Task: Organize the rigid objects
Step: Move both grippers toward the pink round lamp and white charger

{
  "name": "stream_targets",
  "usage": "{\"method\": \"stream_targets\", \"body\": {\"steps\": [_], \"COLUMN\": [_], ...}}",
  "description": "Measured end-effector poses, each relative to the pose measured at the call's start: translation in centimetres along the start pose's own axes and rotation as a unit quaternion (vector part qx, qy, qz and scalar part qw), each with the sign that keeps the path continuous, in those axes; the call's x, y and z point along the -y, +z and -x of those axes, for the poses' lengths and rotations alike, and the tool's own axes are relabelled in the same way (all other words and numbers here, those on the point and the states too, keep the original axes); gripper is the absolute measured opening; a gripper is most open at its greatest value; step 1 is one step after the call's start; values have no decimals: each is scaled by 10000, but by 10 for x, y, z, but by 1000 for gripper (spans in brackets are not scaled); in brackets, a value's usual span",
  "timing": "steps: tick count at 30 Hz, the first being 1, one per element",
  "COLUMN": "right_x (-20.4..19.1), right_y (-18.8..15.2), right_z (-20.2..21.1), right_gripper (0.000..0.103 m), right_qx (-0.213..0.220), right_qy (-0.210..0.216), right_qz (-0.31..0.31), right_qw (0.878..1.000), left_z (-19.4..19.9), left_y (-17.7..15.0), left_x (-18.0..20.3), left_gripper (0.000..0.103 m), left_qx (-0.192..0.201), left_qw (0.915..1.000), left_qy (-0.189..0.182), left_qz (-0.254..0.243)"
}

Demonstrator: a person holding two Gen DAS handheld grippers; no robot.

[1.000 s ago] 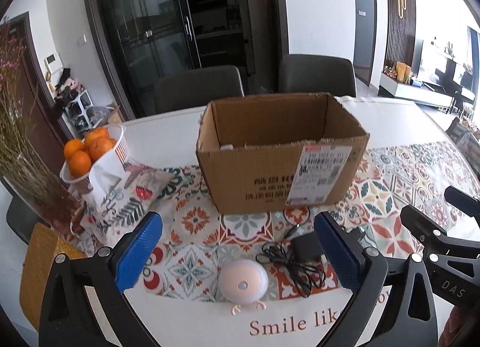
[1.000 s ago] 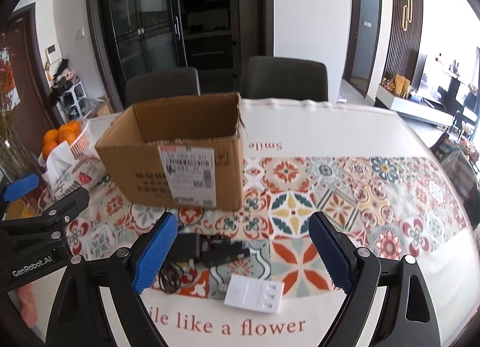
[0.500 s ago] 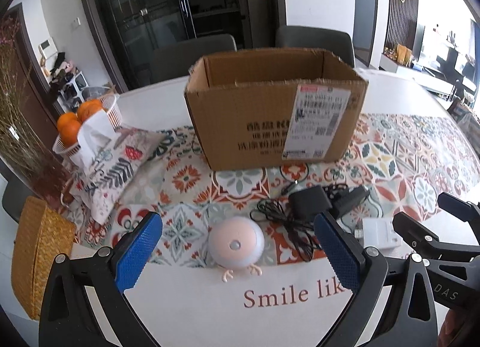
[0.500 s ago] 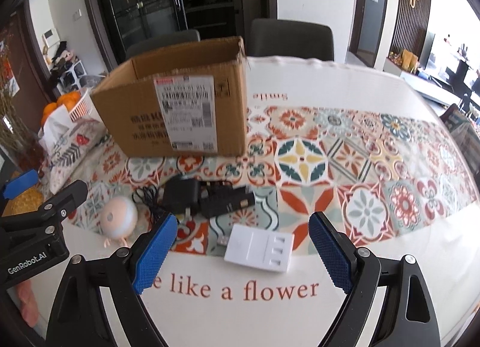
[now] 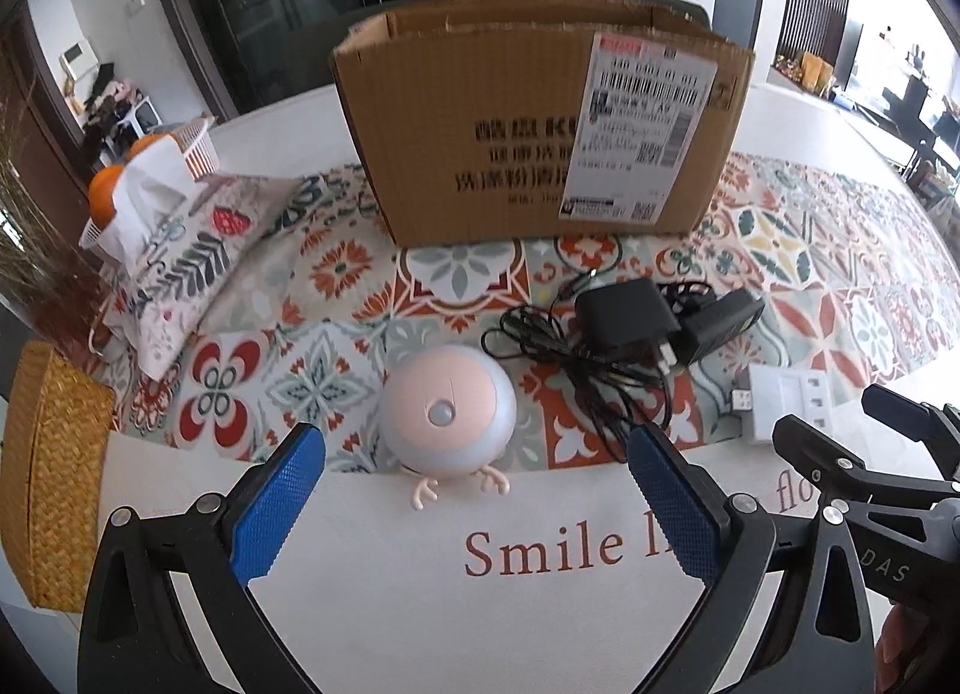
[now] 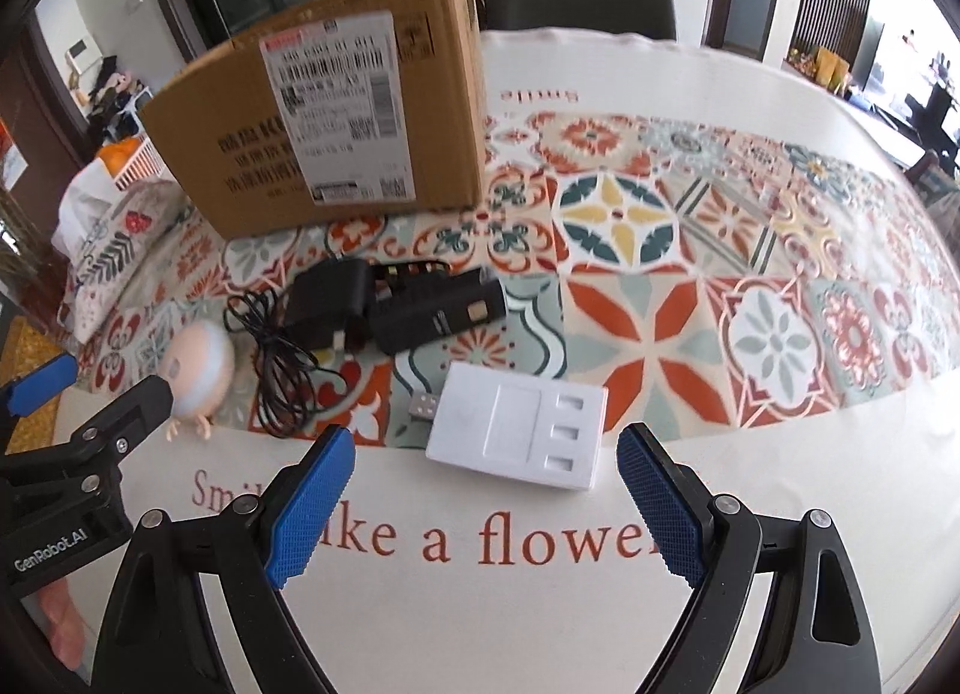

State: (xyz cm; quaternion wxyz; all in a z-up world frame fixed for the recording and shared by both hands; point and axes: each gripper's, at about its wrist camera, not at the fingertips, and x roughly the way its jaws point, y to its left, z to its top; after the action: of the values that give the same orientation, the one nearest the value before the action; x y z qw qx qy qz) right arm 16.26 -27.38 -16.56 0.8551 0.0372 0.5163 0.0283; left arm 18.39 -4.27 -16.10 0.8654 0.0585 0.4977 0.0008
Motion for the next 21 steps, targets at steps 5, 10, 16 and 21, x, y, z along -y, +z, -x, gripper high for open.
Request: {"method": "stream_targets", "body": {"steps": [5,10,16,21], "right_x": [2,6,7,8], "right_y": [-3,-4,-2,-3], "right_z": [-18,-33,-47,-53], "right_gripper": [89,89,89,85], "right_qx": [-204,-345,-462,-453], "right_qy": [-86,-145,-217,-300], "right_qz": [-18,-78,-81,-42], "right_qw": [9998,9993,9987,9985], "left_z": [-13,-23,-31,-35], "left_y": [-4,-6,-6,-7], "left_x": [1,3,2,1], "left_gripper": [103,103,102,102], "left_qx": [-166,-289,-360,-389], "left_qw": [9998,9994,9990,9988], "left_qy": [118,189,265,298], "left_qz": [3,26,64,63]}}
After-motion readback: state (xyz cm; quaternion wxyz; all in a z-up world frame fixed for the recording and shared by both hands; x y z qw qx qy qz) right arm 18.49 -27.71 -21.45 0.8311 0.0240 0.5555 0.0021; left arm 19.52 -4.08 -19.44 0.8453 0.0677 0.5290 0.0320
